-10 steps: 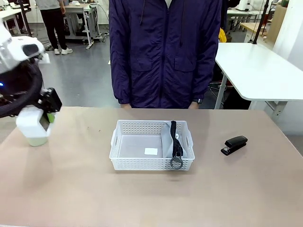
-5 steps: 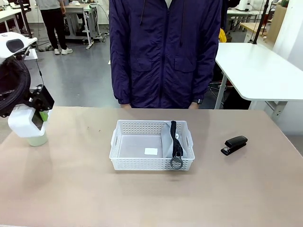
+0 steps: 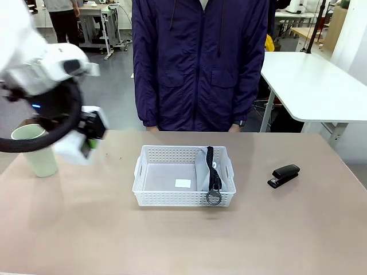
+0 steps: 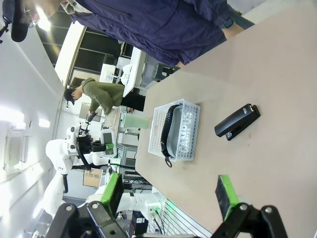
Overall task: Efficiently arrange items inside the basket to fit them all.
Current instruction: Pick up the Digital clock and place it inside the Organizing basket.
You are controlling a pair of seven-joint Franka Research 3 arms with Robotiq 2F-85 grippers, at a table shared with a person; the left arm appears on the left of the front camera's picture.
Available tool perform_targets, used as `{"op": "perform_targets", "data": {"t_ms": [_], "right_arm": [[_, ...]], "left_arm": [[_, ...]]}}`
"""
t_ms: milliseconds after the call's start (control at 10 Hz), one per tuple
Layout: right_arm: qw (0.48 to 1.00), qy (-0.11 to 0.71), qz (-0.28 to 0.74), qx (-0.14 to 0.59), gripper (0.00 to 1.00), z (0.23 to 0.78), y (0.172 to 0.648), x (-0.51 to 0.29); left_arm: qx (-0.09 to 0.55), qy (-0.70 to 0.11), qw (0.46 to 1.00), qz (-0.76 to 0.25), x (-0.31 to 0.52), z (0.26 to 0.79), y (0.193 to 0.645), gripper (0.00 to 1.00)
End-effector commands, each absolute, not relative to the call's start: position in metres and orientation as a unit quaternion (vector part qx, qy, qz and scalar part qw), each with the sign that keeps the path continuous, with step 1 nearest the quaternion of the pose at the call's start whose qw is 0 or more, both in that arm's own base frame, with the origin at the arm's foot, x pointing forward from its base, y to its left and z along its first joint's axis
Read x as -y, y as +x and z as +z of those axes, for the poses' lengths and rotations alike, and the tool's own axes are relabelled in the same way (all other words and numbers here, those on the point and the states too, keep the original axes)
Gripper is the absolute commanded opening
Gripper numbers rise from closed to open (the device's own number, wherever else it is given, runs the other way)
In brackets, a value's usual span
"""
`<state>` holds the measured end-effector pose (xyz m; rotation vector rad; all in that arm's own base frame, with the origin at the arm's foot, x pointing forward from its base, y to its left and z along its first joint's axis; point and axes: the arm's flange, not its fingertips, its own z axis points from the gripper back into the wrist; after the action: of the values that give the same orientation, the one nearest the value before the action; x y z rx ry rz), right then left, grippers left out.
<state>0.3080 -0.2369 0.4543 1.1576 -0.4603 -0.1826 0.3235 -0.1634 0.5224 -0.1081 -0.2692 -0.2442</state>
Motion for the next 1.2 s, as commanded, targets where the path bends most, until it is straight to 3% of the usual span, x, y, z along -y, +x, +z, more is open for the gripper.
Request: {"op": "perform_targets", "data": {"t_ms": [0,600,1100], "right_arm": [[0.801,0.547,-0.076,0.23,1.0,0.456,0.311,0.238],[0.801,0.547,-0.076,0.23,1.0,0.456,0.311,0.238],[0.801,0.547,-0.076,0.23,1.0,0.456,0.311,0.238]], "left_arm": [[0.119,-0.051,0.97,-0.207,0.213,0.505,0.352,0.53],[0.084,-0.032,0.941,-0.326,0.318,0.405,0.404,0.53],[0.038,-0.021,0.939,-0.342,0.353,0.347,0.427,0.53]]}}
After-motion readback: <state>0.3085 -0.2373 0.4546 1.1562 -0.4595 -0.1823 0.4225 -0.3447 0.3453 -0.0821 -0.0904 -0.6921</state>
